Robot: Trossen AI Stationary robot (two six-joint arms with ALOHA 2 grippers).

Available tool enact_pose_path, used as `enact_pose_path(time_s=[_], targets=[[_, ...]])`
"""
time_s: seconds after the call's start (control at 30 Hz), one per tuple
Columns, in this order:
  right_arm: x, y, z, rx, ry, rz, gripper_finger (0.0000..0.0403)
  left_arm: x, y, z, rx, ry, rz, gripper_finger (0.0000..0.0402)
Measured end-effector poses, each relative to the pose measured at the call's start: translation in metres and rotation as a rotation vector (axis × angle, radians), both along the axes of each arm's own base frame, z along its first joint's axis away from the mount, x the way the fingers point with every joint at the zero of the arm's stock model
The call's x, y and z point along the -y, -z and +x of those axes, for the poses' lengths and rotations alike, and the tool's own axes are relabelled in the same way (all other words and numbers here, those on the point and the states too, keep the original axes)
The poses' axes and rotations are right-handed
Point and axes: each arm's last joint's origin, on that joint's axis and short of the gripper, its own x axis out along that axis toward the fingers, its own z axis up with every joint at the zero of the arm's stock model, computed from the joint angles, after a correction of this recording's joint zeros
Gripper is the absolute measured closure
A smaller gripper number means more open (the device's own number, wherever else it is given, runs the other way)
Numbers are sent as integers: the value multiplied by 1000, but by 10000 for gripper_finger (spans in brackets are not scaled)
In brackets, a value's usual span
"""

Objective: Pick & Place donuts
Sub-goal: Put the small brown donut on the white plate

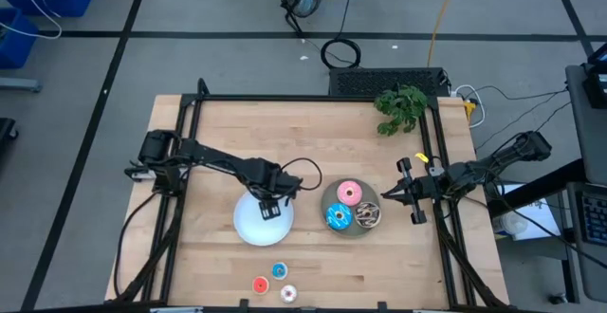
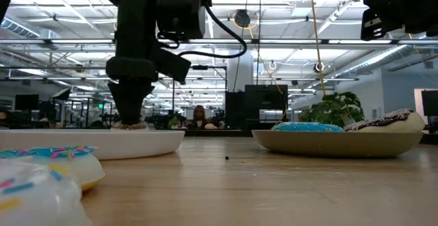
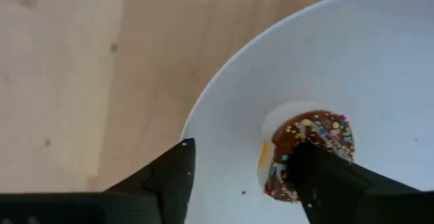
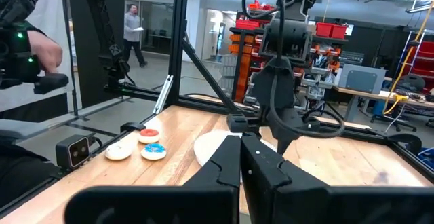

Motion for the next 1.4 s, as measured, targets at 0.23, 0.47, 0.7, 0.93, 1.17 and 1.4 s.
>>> enact_pose_path(time_s=[0.23,0.47,0.7,0.93,1.17,1.4], targets=[[0,0,0,-1,0,2,403,7,-10,6,30,54,-3,136],[0,0,0,0,0,0,403,7,-10,3,2,38,46,138],[0,0,0,1,0,-2,403,18,-11,1,-10,99,-16,221],[0,0,0,1,0,-4,403,29,-11,-1,-14,205,-72,378],[0,0,0,1,1,-5,403,27,-11,2,24,126,7,310],[0,0,0,-1,0,1,403,32,-11,3,39,149,-9,99]])
